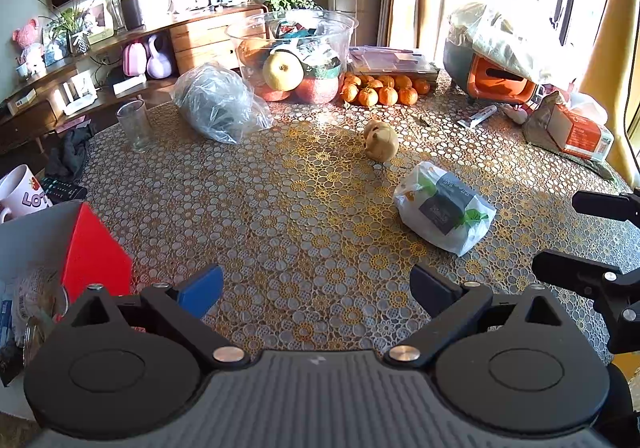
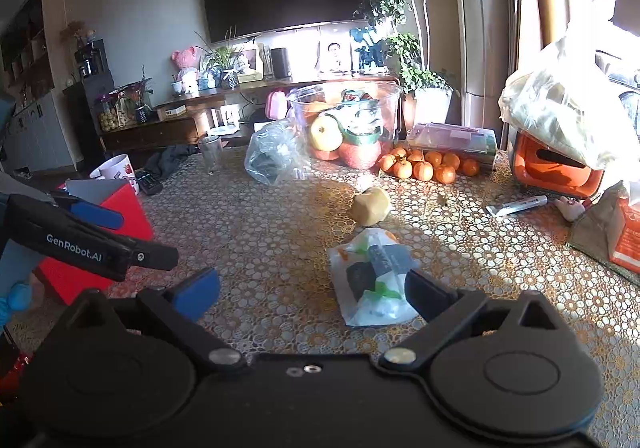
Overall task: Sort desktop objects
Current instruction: 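Move the left tool to the tan pig toy while the right tool reaches the white printed bag, then close the left tool on the tan toy while the right tool grips the white bag, then carry the tan toy with the left tool while the right tool carries the white bag to the box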
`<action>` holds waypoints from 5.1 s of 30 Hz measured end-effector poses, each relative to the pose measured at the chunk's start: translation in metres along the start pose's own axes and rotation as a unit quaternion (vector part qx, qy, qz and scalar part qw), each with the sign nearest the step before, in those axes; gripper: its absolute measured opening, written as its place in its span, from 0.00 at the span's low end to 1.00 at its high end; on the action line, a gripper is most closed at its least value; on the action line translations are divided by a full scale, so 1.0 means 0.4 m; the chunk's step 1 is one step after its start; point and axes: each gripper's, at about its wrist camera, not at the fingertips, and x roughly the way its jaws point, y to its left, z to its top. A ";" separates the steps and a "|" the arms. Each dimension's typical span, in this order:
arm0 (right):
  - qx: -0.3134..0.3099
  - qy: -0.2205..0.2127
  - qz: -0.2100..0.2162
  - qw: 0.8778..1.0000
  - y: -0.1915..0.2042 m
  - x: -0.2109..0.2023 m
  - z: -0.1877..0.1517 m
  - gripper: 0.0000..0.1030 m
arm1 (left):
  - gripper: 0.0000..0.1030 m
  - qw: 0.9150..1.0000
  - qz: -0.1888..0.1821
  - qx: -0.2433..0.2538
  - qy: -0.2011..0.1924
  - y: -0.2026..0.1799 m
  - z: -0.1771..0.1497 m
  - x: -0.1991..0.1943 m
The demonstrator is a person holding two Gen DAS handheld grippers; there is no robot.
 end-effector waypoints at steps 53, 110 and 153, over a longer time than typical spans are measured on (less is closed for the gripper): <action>-0.034 0.068 0.028 0.997 -0.167 0.367 -0.052 1.00 | 0.97 0.998 -0.054 0.019 -0.023 -0.165 0.251 0.540; -0.052 0.052 -0.014 0.997 -0.108 0.293 -0.068 0.68 | 0.42 0.997 -0.060 0.018 -0.036 -0.169 0.252 0.491; -0.087 0.038 -0.006 0.995 0.171 -0.003 0.024 0.68 | 0.42 0.996 -0.030 -0.043 -0.067 0.060 0.005 -0.110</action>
